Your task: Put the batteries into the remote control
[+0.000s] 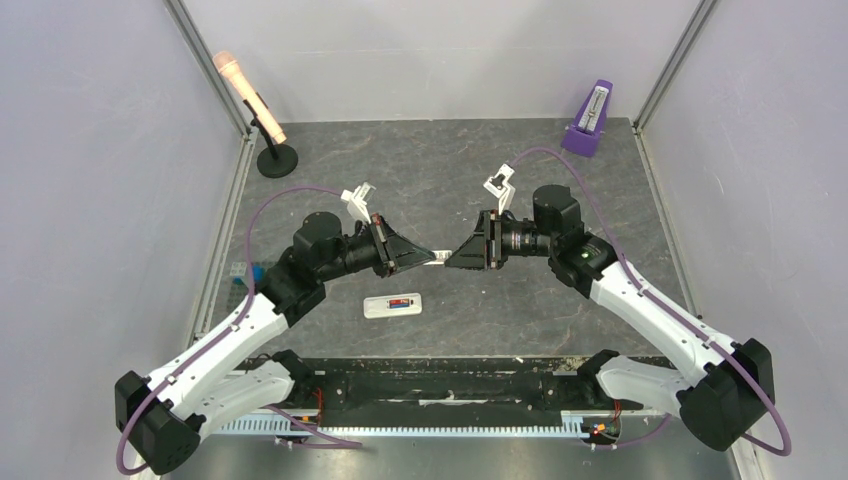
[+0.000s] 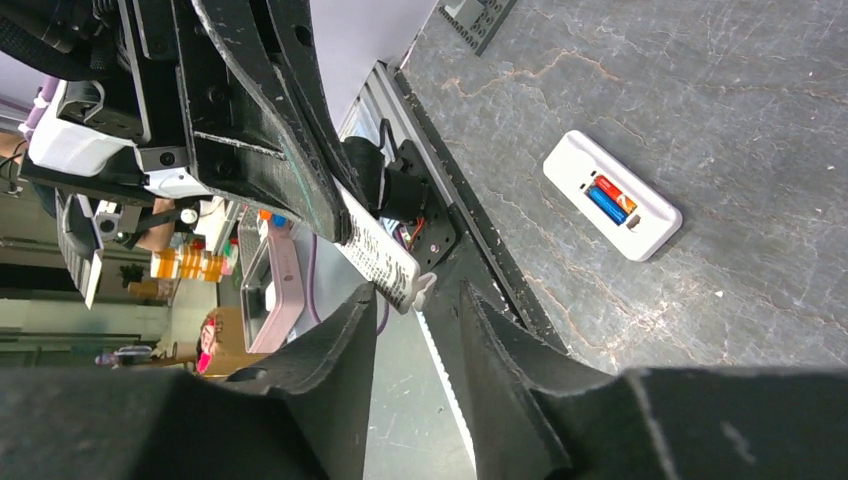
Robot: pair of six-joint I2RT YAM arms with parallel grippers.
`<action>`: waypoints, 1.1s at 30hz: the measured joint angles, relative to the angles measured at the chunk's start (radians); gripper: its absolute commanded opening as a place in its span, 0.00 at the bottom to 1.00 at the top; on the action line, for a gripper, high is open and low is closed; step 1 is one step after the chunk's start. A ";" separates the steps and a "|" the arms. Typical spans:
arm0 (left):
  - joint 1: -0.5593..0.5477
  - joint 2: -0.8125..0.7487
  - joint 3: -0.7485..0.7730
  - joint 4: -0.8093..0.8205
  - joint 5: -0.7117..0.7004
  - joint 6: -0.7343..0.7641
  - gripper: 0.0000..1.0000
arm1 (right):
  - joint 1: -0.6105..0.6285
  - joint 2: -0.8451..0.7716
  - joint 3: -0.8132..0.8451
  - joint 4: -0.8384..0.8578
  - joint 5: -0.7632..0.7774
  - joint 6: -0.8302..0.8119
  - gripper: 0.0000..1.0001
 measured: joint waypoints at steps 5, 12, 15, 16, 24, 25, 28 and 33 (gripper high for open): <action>0.001 0.000 -0.003 0.000 -0.013 0.001 0.02 | 0.000 0.000 -0.001 -0.003 0.002 0.007 0.51; 0.001 -0.001 -0.007 0.011 -0.016 0.001 0.02 | 0.000 -0.006 -0.026 0.000 0.029 0.044 0.54; 0.002 -0.002 -0.017 0.014 -0.020 0.001 0.02 | 0.000 -0.014 -0.049 0.029 0.035 0.080 0.53; 0.002 -0.002 -0.019 0.015 -0.020 0.001 0.02 | 0.000 -0.017 -0.060 0.046 0.035 0.096 0.54; 0.001 -0.013 -0.038 0.025 -0.020 0.001 0.02 | 0.000 -0.044 -0.158 0.214 0.035 0.231 0.59; 0.001 -0.014 -0.039 0.026 -0.020 0.001 0.02 | 0.000 -0.045 -0.162 0.237 0.035 0.245 0.59; 0.001 -0.014 -0.045 0.030 -0.020 0.001 0.02 | 0.000 -0.056 -0.169 0.288 0.035 0.277 0.58; 0.001 -0.018 -0.049 0.031 -0.020 0.001 0.02 | 0.000 -0.062 -0.169 0.338 0.039 0.307 0.49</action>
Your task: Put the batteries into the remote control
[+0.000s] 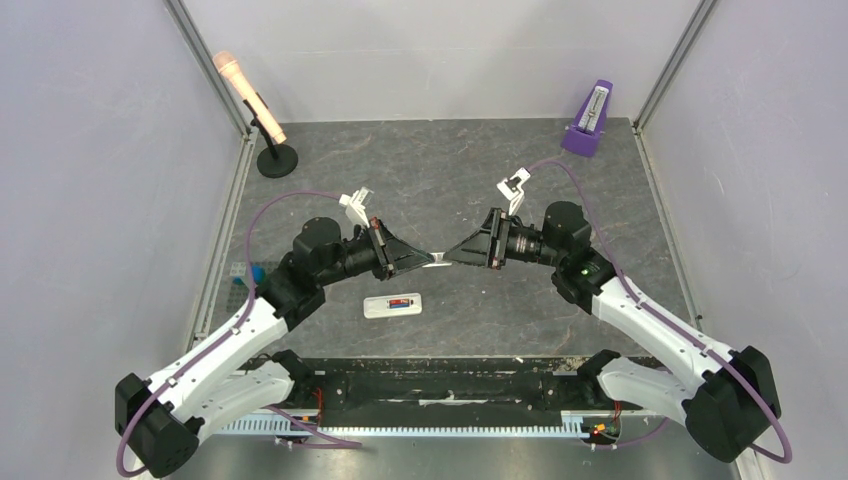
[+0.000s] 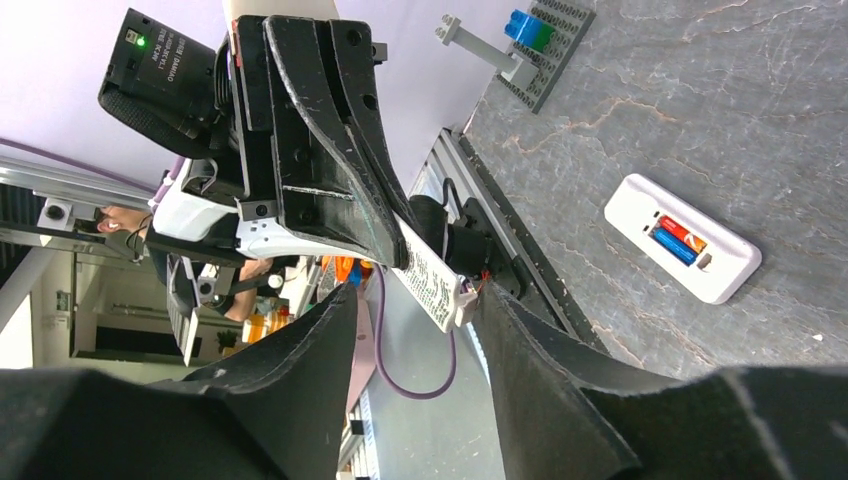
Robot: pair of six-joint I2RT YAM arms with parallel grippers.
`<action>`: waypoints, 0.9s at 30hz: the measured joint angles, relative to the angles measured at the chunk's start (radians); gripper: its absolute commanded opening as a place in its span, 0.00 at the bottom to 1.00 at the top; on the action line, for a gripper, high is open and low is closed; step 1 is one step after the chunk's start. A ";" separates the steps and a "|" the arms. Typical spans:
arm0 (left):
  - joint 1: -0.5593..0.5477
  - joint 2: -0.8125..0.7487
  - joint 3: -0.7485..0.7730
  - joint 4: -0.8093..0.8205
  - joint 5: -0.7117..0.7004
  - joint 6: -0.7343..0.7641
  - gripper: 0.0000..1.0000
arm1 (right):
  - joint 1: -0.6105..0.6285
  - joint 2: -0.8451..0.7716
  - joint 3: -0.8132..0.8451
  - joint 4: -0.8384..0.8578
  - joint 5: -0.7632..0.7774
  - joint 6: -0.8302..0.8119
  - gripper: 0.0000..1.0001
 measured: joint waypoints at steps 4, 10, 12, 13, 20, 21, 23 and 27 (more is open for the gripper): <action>0.000 -0.006 0.000 0.000 0.000 0.000 0.02 | 0.000 0.002 0.000 0.005 0.000 0.012 0.43; 0.000 -0.007 0.000 0.001 0.000 0.000 0.02 | 0.000 0.018 0.000 0.000 0.004 0.013 0.37; 0.000 -0.007 0.000 0.001 0.000 0.000 0.02 | 0.000 0.021 0.000 -0.001 0.006 0.011 0.33; 0.000 -0.007 0.000 0.001 0.000 0.000 0.02 | 0.000 0.023 0.000 -0.003 0.006 0.010 0.30; 0.001 -0.006 -0.015 0.005 -0.001 0.000 0.02 | -0.001 0.034 0.000 -0.030 0.006 0.002 0.03; 0.003 -0.005 -0.017 0.006 -0.001 0.000 0.02 | -0.002 0.036 0.000 -0.031 0.006 0.002 0.00; 0.005 -0.005 -0.022 0.009 -0.001 0.000 0.06 | -0.003 0.039 0.000 -0.033 0.006 0.003 0.00; 0.005 -0.005 -0.033 0.016 -0.005 0.000 0.32 | -0.003 0.044 0.000 -0.037 0.006 0.004 0.00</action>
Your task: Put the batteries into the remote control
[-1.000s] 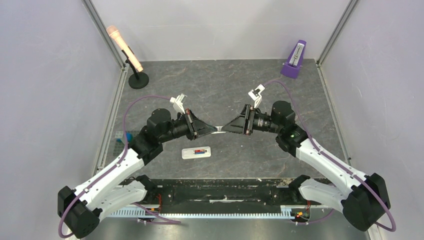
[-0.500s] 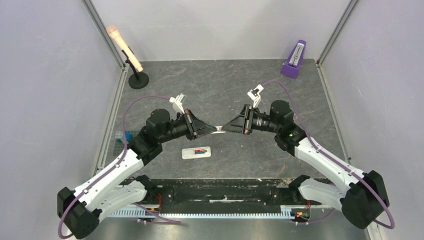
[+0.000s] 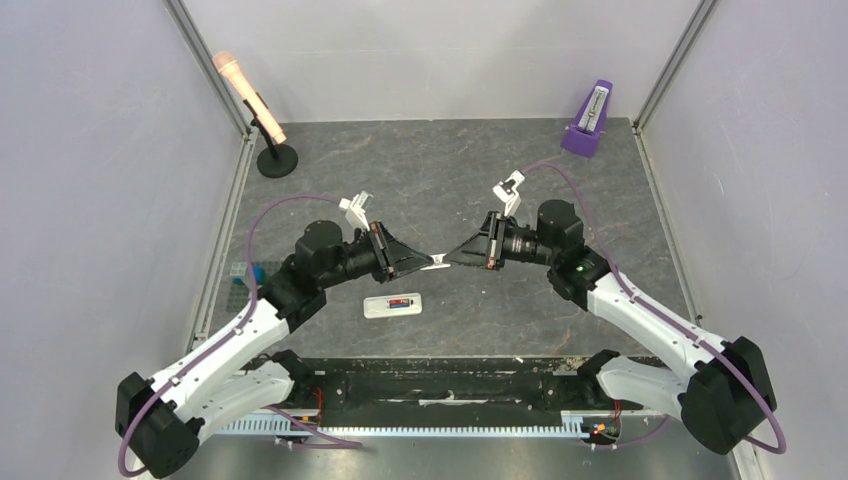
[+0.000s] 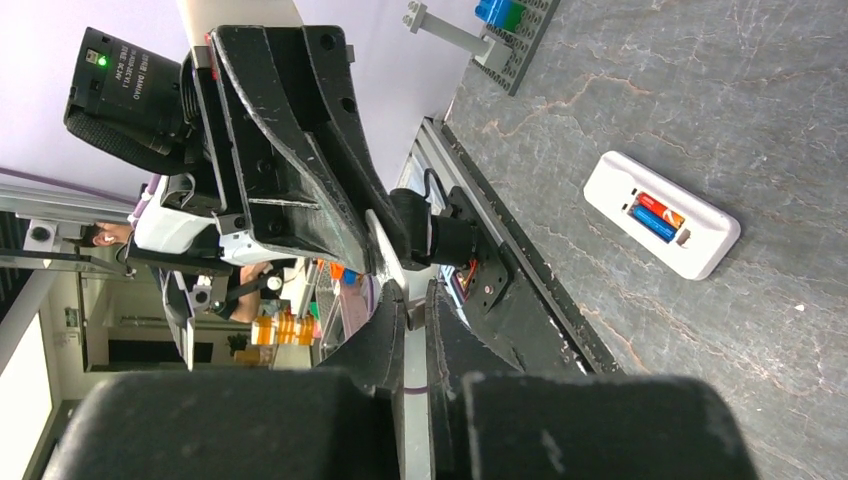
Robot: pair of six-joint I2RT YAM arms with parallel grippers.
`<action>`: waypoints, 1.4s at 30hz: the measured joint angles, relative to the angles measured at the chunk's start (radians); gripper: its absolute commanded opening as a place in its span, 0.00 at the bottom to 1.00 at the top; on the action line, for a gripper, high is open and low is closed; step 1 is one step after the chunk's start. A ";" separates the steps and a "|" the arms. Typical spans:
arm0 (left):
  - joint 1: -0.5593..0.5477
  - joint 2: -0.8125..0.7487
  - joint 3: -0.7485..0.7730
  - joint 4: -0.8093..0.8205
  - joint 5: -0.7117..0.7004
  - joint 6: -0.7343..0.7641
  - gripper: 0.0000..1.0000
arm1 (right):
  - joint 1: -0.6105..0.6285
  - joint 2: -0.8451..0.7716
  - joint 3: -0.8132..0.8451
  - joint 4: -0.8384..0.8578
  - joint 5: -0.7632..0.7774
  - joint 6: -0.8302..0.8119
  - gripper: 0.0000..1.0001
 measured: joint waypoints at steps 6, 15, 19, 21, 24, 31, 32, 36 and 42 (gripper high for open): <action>-0.001 0.000 -0.016 0.007 -0.007 0.003 0.77 | 0.001 0.004 0.000 0.001 0.008 0.003 0.00; 0.005 -0.089 -0.016 -0.206 -0.208 0.061 0.78 | 0.046 0.007 -0.109 0.035 0.086 0.004 0.00; 0.011 -0.159 -0.031 -0.363 -0.357 0.090 0.74 | 0.140 0.042 -0.183 0.092 0.169 -0.003 0.00; 0.015 -0.195 -0.060 -0.417 -0.399 0.095 0.70 | 0.183 0.077 -0.219 0.128 0.215 0.000 0.00; 0.018 -0.223 -0.106 -0.488 -0.437 0.095 0.66 | 0.231 0.150 -0.247 0.181 0.265 0.008 0.00; 0.062 -0.192 -0.188 -0.562 -0.450 0.093 0.56 | 0.272 0.328 -0.190 0.235 0.328 -0.002 0.00; 0.076 -0.183 -0.198 -0.566 -0.449 0.093 0.54 | 0.275 0.349 -0.173 0.235 0.332 -0.004 0.00; 0.130 -0.159 -0.230 -0.571 -0.444 0.093 0.51 | 0.287 0.436 -0.086 0.232 0.351 -0.019 0.00; 0.187 -0.125 -0.270 -0.547 -0.411 0.094 0.49 | 0.304 0.529 0.005 0.200 0.367 -0.025 0.00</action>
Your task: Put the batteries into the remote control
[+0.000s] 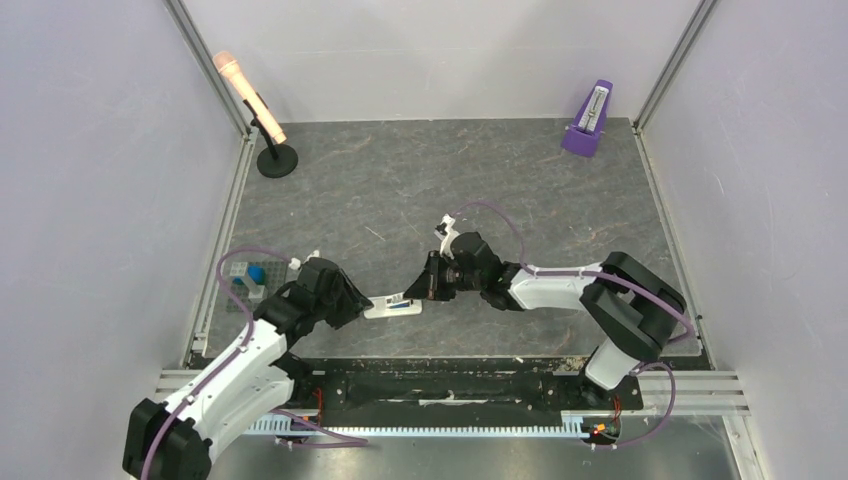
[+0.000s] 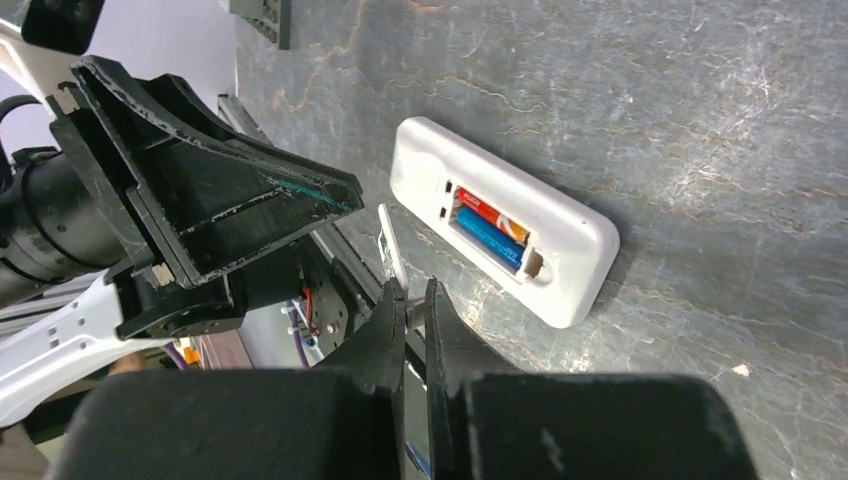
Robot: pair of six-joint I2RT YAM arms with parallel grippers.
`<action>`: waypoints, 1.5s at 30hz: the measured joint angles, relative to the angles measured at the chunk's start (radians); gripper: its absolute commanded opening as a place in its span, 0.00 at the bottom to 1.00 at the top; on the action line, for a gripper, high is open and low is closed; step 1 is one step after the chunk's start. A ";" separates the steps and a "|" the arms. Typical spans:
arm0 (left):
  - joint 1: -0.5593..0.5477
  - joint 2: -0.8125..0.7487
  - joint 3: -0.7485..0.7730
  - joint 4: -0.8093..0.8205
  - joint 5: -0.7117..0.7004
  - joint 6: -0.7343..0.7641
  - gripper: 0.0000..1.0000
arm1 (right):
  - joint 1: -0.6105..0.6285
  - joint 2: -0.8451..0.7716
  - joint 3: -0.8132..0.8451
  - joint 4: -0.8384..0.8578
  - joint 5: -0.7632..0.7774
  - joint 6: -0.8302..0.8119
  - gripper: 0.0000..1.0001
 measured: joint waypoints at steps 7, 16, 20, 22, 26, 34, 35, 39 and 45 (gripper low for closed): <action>0.049 0.052 -0.018 0.043 0.055 0.020 0.49 | 0.001 0.063 0.059 -0.079 0.029 -0.007 0.00; 0.088 0.072 -0.032 0.091 0.105 0.042 0.49 | 0.001 0.105 0.089 -0.126 0.046 -0.010 0.00; 0.092 0.077 -0.038 0.105 0.118 0.044 0.48 | 0.001 0.113 0.094 -0.126 0.045 -0.005 0.00; 0.094 0.079 -0.040 0.112 0.129 0.044 0.47 | 0.001 0.115 0.094 -0.123 0.043 0.000 0.00; 0.094 0.084 -0.041 0.126 0.140 0.046 0.45 | 0.001 0.126 0.095 -0.118 0.038 0.008 0.00; 0.094 0.106 -0.072 0.235 0.219 0.049 0.42 | 0.000 0.131 0.114 -0.150 0.038 0.009 0.05; 0.094 0.112 -0.076 0.250 0.230 0.049 0.41 | 0.000 0.134 0.120 -0.160 0.038 0.008 0.07; 0.094 0.150 -0.090 0.319 0.268 0.048 0.39 | -0.001 0.148 0.151 -0.204 0.039 0.005 0.13; 0.094 0.193 -0.090 0.387 0.286 0.048 0.36 | -0.001 0.161 0.192 -0.277 0.051 -0.006 0.16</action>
